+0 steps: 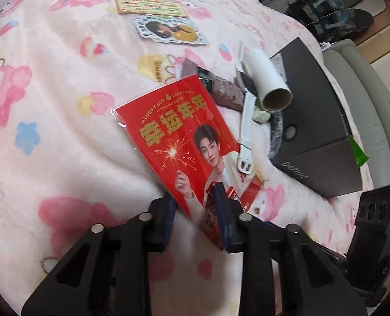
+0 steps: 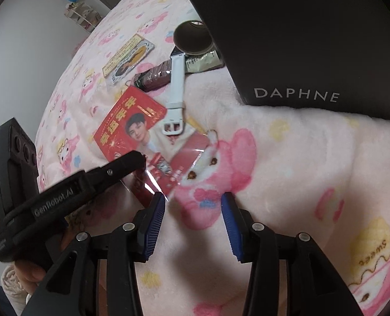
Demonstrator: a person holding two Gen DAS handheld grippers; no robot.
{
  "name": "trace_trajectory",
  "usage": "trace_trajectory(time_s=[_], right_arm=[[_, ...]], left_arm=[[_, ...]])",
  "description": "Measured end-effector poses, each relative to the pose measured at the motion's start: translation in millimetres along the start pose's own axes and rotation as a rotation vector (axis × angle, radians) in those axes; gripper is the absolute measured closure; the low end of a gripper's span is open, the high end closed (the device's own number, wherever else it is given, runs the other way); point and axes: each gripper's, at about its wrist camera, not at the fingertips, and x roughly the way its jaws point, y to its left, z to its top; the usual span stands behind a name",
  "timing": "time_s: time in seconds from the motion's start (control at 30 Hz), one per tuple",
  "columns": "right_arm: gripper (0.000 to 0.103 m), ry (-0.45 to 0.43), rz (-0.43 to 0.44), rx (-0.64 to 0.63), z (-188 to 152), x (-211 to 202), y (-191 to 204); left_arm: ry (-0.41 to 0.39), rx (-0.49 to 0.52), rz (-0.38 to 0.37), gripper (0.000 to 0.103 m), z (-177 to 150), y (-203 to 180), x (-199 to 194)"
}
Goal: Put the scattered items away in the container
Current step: 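Close the left gripper on the red packet edge and lift it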
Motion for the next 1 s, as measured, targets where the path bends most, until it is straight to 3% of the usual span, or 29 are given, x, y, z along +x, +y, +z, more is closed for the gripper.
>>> trace_trajectory(time_s=[0.2,0.4,0.47,0.77,1.0], right_arm=[[0.063,-0.035,-0.006,-0.015,2,-11,4],[0.063,-0.039,-0.023,-0.009,1,-16,2],[0.063,-0.030,-0.025,-0.003,0,-14,-1],[0.062,-0.013,-0.039,-0.013,4,-4,1],[0.062,-0.029,-0.038,-0.023,10,3,-2]], left_arm=[[0.026,0.019,-0.058,0.083,-12,-13,0],[0.014,0.082,-0.021,0.082,-18,-27,-13],[-0.009,0.077,-0.001,0.072,-11,-23,-19],[-0.070,0.075,0.113,0.053,39,3,-20],[-0.070,0.086,0.115,0.063,41,8,0]])
